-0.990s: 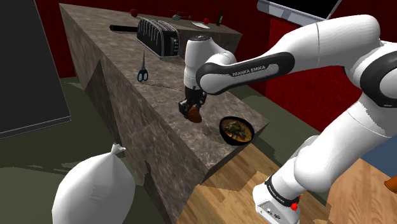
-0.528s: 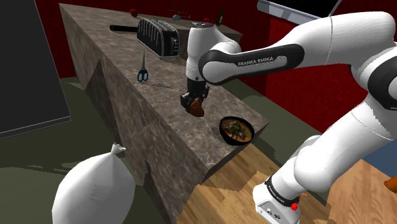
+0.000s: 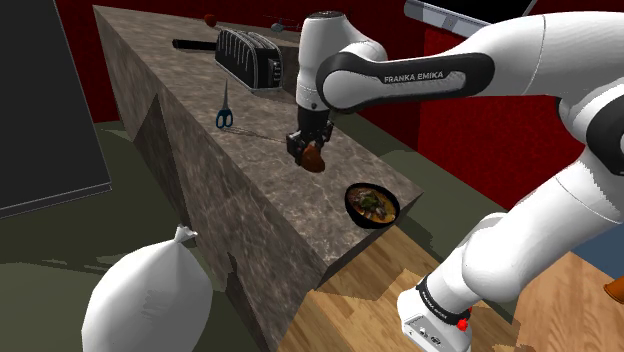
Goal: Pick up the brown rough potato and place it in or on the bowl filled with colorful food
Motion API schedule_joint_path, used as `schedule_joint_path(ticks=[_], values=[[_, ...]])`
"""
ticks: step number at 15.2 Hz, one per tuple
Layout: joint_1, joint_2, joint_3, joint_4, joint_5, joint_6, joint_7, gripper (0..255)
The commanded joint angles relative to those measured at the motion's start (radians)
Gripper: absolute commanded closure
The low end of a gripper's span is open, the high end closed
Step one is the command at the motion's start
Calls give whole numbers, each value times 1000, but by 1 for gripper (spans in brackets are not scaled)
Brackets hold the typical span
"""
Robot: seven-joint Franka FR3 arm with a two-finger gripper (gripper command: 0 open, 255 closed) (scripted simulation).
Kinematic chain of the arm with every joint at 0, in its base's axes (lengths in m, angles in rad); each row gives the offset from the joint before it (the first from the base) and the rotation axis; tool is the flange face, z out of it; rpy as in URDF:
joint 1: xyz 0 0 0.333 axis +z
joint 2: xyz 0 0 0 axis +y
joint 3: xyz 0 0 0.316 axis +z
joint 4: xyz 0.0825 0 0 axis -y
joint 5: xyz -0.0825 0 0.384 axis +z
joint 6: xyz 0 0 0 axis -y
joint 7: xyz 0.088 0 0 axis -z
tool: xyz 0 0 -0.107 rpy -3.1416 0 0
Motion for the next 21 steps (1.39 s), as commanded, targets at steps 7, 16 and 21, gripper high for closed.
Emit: schedule_joint_path(ticks=[7, 16, 21], values=[[-4, -59, -10, 26, 16, -80, -31, 255], [-22, -404, -108, -296, 48, -80, -177, 255], [-34, -595, -175, -438, 29, -120, -257, 255]])
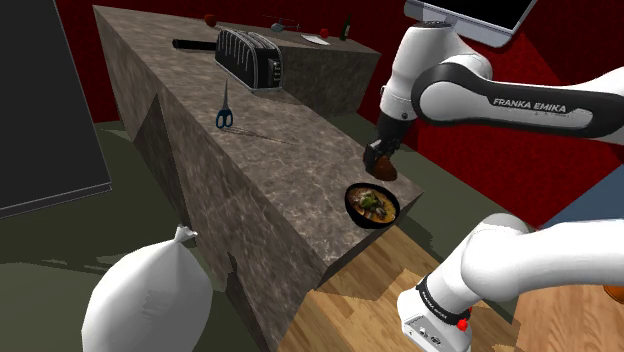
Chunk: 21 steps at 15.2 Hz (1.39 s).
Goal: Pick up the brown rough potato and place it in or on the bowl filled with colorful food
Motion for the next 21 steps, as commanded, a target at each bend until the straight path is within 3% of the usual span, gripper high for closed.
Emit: schedule_joint_path(ticks=[1, 2, 16, 21], values=[[-5, -62, -22, -41, -10, -18, -27, 255], [-11, -114, -41, -72, -21, -35, -49, 255], [-10, -84, -37, -243, -26, 164, -20, 255], [-10, -84, -37, -243, -26, 164, -20, 255]])
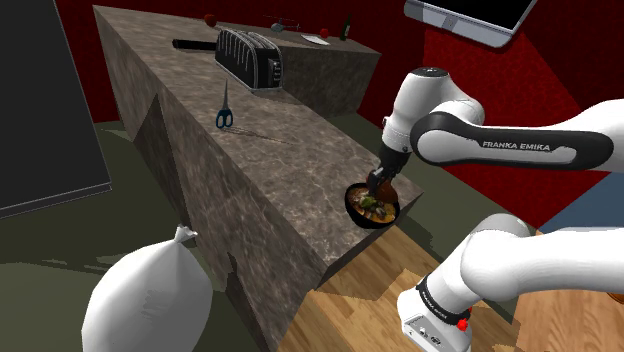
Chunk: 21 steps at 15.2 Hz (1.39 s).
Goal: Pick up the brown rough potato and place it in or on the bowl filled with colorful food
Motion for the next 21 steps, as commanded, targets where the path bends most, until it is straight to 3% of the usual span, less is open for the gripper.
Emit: schedule_joint_path(ticks=[1, 3, 4, 9, 13, 21], values=[[0, 0, 0, 0, 0, 1, 0, 255], [0, 0, 0, 0, 0, 0, 0, 255], [0, 0, 0, 0, 0, 0, 0, 0], [0, 0, 0, 0, 0, 0, 0, 0], [9, -15, 11, 118, 14, -134, -3, 0], [9, -15, 11, 118, 14, -134, -3, 0]])
